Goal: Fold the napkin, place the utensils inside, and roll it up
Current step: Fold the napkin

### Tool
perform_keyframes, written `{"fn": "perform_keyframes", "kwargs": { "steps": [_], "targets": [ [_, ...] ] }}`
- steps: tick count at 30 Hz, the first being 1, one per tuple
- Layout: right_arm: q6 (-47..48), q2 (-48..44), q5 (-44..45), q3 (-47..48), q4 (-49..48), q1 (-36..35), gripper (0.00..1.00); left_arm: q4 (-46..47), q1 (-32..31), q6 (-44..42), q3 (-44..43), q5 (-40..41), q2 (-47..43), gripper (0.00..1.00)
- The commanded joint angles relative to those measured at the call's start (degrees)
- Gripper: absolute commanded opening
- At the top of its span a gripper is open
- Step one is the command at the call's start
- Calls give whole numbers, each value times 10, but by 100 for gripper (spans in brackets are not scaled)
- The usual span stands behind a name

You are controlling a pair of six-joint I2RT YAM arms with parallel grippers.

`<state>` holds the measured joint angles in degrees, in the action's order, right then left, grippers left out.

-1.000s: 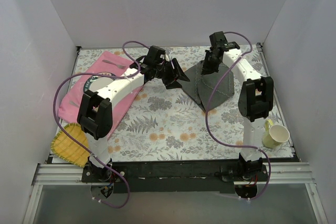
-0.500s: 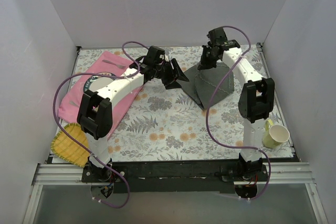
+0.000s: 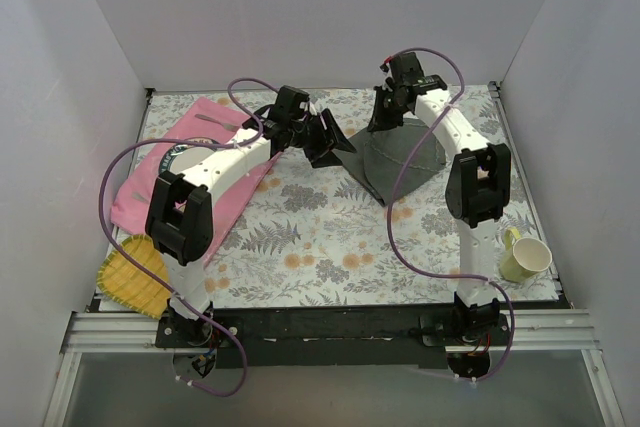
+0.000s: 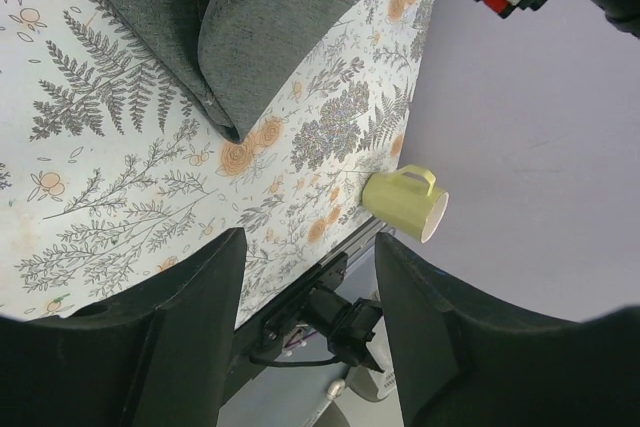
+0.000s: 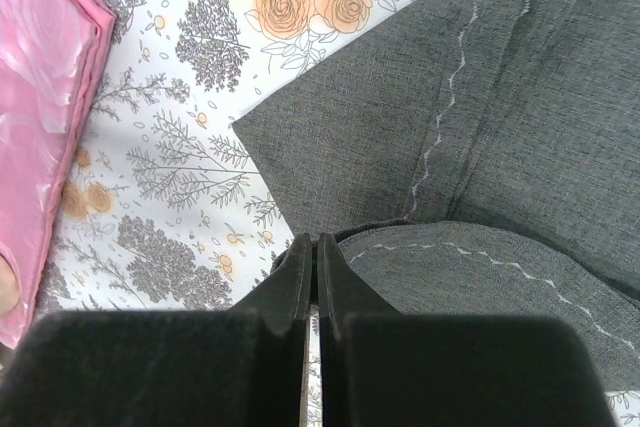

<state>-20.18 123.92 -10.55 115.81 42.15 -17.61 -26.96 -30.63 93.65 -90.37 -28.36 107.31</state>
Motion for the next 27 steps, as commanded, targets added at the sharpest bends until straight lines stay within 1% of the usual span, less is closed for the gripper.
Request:
{"fn": "perform_keyframes", "kwargs": {
  "steps": [1, 9, 26, 27],
  "targets": [
    [28, 14, -30, 28, -11, -6, 1, -5, 7, -7, 0, -10, -30, 53],
    [45, 45, -36, 33, -22, -24, 1, -5, 11, -8, 3, -12, -33, 53],
    [42, 113, -56, 58, -49, -39, 1, 4, 21, 0, 20, -8, -36, 53],
    [40, 119, -68, 59, -54, -40, 2, 4, 21, 0, 18, -7, -34, 53]
  ]
}}
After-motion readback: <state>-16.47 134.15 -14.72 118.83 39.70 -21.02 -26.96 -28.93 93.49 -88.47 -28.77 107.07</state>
